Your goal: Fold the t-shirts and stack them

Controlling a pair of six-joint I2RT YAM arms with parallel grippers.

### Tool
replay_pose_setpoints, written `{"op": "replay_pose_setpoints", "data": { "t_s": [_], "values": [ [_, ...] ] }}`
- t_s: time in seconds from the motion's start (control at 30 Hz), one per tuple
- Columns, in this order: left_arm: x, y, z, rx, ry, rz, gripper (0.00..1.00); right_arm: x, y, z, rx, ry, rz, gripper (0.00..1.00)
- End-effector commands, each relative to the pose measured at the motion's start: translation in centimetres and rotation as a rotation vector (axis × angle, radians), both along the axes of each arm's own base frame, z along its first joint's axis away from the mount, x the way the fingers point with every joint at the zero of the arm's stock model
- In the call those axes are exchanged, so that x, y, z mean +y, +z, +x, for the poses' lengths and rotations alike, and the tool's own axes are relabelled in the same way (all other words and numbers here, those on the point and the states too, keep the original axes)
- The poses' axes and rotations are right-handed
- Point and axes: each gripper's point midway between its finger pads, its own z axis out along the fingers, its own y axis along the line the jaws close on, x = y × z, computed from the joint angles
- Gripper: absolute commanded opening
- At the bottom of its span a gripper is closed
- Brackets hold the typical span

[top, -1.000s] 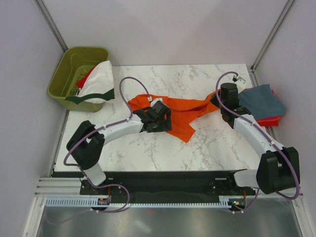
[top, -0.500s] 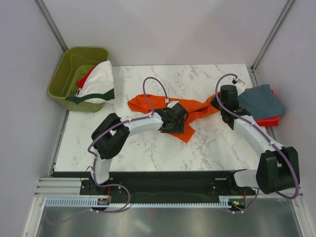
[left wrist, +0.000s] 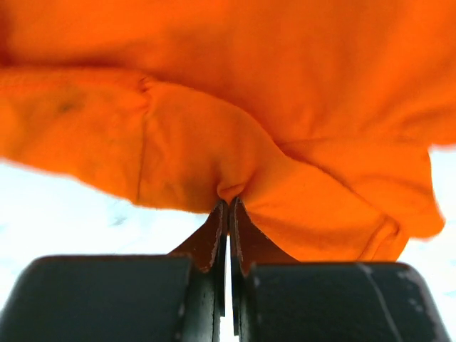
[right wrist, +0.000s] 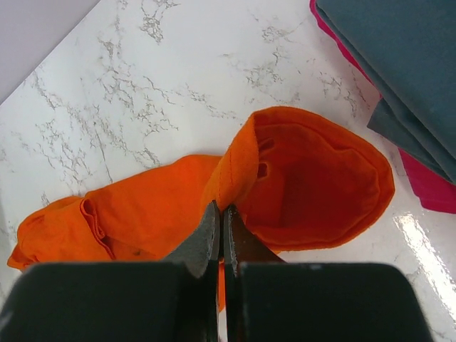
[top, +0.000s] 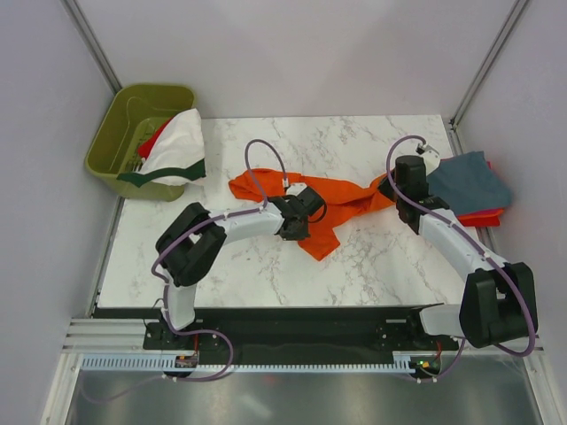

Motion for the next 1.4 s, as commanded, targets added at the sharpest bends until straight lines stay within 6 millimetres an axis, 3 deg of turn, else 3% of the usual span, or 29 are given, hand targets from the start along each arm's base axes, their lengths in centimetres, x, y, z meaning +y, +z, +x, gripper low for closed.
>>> {"op": "replay_pose_setpoints", "data": {
  "t_s": [0.0, 0.2, 0.23, 0.27, 0.33, 0.37, 0.4, 0.43, 0.53, 0.6, 0.63, 0.7, 0.8, 0.93, 1.07, 1.13, 1.27, 1.33, 1.37],
  "values": [
    [4.3, 1.2, -0.2, -0.037, 0.105, 0.054, 0.02, -0.4, 0.6, 0.1, -0.031, -0.017, 0.022, 0.01],
    [7.3, 3.1, -3.8, -0.053, 0.173, -0.088, 0.02, -1.2, -0.7, -0.1, -0.004, -0.046, 0.057, 0.01],
    [8.9, 1.5, -5.4, -0.025, 0.188, -0.074, 0.02, -1.3, -1.0, -0.1, 0.005, -0.050, 0.061, 0.01],
    [9.1, 2.9, -5.8, -0.050, 0.223, -0.143, 0.02, -1.1, -1.2, -0.1, 0.011, -0.044, 0.065, 0.01],
    [10.7, 1.6, -7.5, -0.044, 0.247, -0.170, 0.02, -0.6, -1.8, 0.1, 0.025, -0.027, 0.079, 0.00],
    [11.2, 1.7, -8.0, -0.048, 0.272, -0.192, 0.02, -0.5, -1.8, 0.2, 0.026, -0.021, 0.083, 0.00],
    [11.6, 2.9, -8.1, -0.087, 0.284, -0.233, 0.03, -0.4, -2.2, 0.3, 0.036, -0.016, 0.087, 0.00],
    [12.9, 2.2, -8.8, -0.083, 0.299, -0.217, 0.03, -0.2, -2.4, 0.3, 0.041, -0.010, 0.091, 0.00],
    [14.5, 3.1, -9.5, -0.115, 0.323, -0.235, 0.06, 0.5, -2.5, 0.8, 0.041, 0.028, 0.097, 0.03],
    [15.2, 3.6, -9.6, -0.118, 0.329, -0.225, 0.18, 1.5, -2.5, 1.4, 0.048, 0.079, 0.113, 0.15],
    [15.6, 3.9, -9.8, -0.111, 0.333, -0.207, 0.30, 1.8, -2.4, 1.6, 0.056, 0.113, 0.104, 0.25],
    [15.4, 4.5, -9.7, -0.109, 0.319, -0.203, 0.55, 3.0, -2.2, 1.9, 0.067, 0.169, 0.118, 0.52],
    [15.2, 5.0, -9.8, -0.101, 0.295, -0.203, 0.59, 4.4, -1.6, 1.2, 0.058, 0.227, 0.091, 0.61],
    [13.6, 6.2, -9.6, -0.087, 0.209, -0.218, 0.58, 6.1, -1.7, -0.5, 0.065, 0.284, 0.052, 0.60],
    [11.4, 6.2, -9.9, -0.053, 0.122, -0.194, 0.57, 7.6, -3.3, -2.8, 0.102, 0.355, 0.054, 0.53],
    [10.1, 6.8, -9.6, -0.059, 0.092, -0.189, 0.57, 9.5, -3.2, -4.2, 0.097, 0.444, 0.077, 0.50],
    [7.9, 6.2, -10.2, -0.032, 0.056, -0.171, 0.54, 12.4, -4.6, -8.1, 0.131, 0.603, 0.125, 0.44],
    [7.6, 5.7, -10.4, -0.020, 0.065, -0.167, 0.53, 14.1, -4.1, -9.6, 0.107, 0.683, 0.175, 0.42],
    [7.4, 5.5, -10.5, -0.017, 0.067, -0.170, 0.53, 14.8, -4.8, -11.2, 0.138, 0.732, 0.209, 0.41]
  ]
}}
